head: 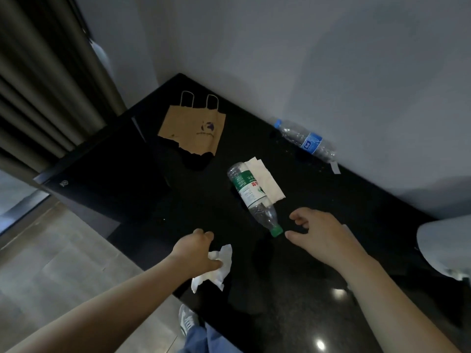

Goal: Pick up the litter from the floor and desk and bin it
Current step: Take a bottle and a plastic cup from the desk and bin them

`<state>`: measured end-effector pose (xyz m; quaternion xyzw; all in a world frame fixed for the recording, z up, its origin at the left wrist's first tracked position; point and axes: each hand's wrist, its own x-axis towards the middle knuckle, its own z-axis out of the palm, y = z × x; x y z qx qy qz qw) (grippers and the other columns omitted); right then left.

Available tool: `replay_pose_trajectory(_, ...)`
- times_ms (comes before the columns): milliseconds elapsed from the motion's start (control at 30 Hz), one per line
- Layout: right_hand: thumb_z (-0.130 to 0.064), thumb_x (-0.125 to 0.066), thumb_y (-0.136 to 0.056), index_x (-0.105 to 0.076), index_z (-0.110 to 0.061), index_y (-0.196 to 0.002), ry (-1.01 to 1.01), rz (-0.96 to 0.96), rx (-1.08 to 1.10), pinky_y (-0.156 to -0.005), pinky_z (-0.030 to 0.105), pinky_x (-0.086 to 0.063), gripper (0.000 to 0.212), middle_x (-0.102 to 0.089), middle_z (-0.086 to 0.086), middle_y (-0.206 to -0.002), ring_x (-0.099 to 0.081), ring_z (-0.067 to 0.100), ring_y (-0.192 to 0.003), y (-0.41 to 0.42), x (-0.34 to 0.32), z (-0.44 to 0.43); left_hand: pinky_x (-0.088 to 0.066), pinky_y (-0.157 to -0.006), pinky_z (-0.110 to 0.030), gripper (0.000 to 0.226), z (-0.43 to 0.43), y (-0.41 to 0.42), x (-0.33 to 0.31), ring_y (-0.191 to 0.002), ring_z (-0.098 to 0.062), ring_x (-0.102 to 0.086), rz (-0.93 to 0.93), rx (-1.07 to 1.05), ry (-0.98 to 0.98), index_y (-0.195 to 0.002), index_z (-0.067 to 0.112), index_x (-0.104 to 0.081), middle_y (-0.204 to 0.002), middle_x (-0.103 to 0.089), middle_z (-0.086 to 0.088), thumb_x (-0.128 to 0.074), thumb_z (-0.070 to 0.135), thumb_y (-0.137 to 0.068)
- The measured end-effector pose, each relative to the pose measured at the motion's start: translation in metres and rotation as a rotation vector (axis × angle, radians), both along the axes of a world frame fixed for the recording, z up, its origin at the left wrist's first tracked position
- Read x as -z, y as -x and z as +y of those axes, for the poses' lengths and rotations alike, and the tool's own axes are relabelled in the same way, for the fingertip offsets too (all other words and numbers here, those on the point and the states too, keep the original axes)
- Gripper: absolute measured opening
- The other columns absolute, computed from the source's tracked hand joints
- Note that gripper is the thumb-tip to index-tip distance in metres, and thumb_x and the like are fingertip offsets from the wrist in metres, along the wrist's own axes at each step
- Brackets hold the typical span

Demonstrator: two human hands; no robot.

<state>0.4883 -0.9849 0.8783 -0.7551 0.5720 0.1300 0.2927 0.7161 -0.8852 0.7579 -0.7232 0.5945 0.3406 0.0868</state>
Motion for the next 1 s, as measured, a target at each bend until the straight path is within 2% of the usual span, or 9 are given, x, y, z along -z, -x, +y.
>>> replay_pose_trajectory(133, -0.038, -0.067, -0.085, -0.050, -0.028, -0.130, -0.038, -0.048, 0.052, -0.088, 0.021, -0.044, 0.049, -0.055, -0.008, -0.125, -0.053, 0.005, -0.109, 0.004, 0.011, -0.024, -0.053, -0.078, -0.028, 0.071, -0.017, 0.004, 0.008, -0.095, -0.017, -0.058, -0.012, 0.028, -0.049, -0.130, 0.018, -0.045, -0.117, -0.048, -0.002, -0.067, 0.055, -0.074)
replay_pose_trajectory(200, -0.036, -0.067, -0.085, -0.051, -0.028, -0.129, -0.050, -0.067, 0.072, -0.093, 0.026, -0.046, 0.048, -0.055, -0.007, -0.123, -0.053, 0.006, -0.109, 0.009, 0.016, -0.035, -0.051, -0.074, -0.026, 0.071, -0.022, 0.009, 0.015, -0.094, -0.017, -0.058, -0.041, 0.051, -0.100, -0.128, 0.019, -0.046, -0.117, -0.045, -0.001, -0.071, 0.052, -0.070)
replay_pose_trajectory(333, -0.036, -0.068, -0.085, -0.052, -0.029, -0.127, -0.081, -0.083, 0.085, -0.093, 0.027, -0.047, 0.046, -0.056, -0.008, -0.121, -0.053, 0.005, -0.107, 0.020, 0.025, -0.050, -0.042, -0.066, -0.022, 0.055, -0.028, 0.010, 0.025, -0.085, -0.017, -0.053, -0.027, 0.041, -0.116, -0.123, 0.016, -0.045, -0.118, -0.040, -0.005, -0.071, 0.029, -0.077)
replay_pose_trajectory(433, -0.035, -0.068, -0.086, -0.052, -0.028, -0.128, -0.085, -0.101, 0.093, -0.093, 0.028, -0.047, 0.045, -0.056, -0.007, -0.121, -0.053, 0.007, -0.108, 0.028, 0.031, -0.057, -0.036, -0.058, -0.018, 0.041, -0.040, 0.001, 0.029, -0.080, -0.016, -0.050, 0.017, -0.003, -0.090, -0.116, 0.012, -0.050, -0.110, -0.039, -0.003, -0.066, 0.018, -0.079)
replay_pose_trajectory(667, -0.035, -0.068, -0.086, -0.053, -0.028, -0.125, -0.118, -0.140, 0.145, -0.085, 0.022, -0.045, 0.043, -0.056, -0.008, -0.118, -0.053, 0.005, -0.104, 0.044, 0.050, -0.054, -0.047, -0.069, -0.026, 0.031, -0.080, -0.013, 0.038, -0.089, -0.020, -0.060, 0.093, -0.315, 0.140, -0.105, 0.009, -0.061, -0.108, -0.056, -0.010, -0.070, 0.010, -0.076)
replay_pose_trajectory(767, -0.035, -0.068, -0.086, -0.055, -0.025, -0.125, -0.087, -0.134, 0.201, -0.085, 0.022, -0.045, 0.043, -0.058, -0.004, -0.118, -0.054, 0.007, -0.103, 0.057, 0.055, -0.048, -0.048, -0.073, -0.028, 0.034, -0.104, -0.010, 0.035, -0.092, -0.026, -0.063, 0.155, -0.489, 0.256, -0.109, 0.004, -0.061, -0.110, -0.059, -0.017, -0.069, 0.006, -0.077)
replay_pose_trajectory(833, -0.034, -0.068, -0.086, -0.055, -0.023, -0.127, -0.062, -0.115, 0.247, -0.090, 0.024, -0.046, 0.045, -0.059, -0.002, -0.121, -0.055, 0.010, -0.108, 0.071, 0.055, -0.041, -0.047, -0.075, -0.028, 0.039, -0.121, -0.001, 0.029, -0.091, -0.025, -0.062, 0.209, -0.553, 0.324, -0.116, 0.002, -0.057, -0.116, -0.057, -0.019, -0.070, 0.009, -0.079)
replay_pose_trajectory(900, -0.033, -0.068, -0.086, -0.054, -0.021, -0.128, -0.020, -0.084, 0.294, -0.090, 0.025, -0.045, 0.046, -0.058, 0.000, -0.123, -0.054, 0.014, -0.111, 0.088, 0.056, -0.034, -0.046, -0.077, -0.028, 0.051, -0.133, 0.014, 0.022, -0.095, -0.024, -0.057, 0.254, -0.587, 0.347, -0.127, 0.005, -0.049, -0.124, -0.050, -0.018, -0.069, 0.024, -0.084)
replay_pose_trajectory(1000, -0.030, -0.069, -0.084, -0.051, -0.018, -0.132, 0.031, -0.025, 0.405, -0.086, 0.029, -0.044, 0.053, -0.055, 0.007, -0.126, -0.055, 0.021, -0.110, 0.113, 0.062, -0.023, -0.044, -0.096, -0.041, 0.080, -0.146, 0.038, 0.018, -0.119, -0.034, -0.045, 0.314, -0.643, 0.227, -0.143, 0.013, -0.027, -0.138, -0.033, -0.017, -0.064, 0.050, -0.083)
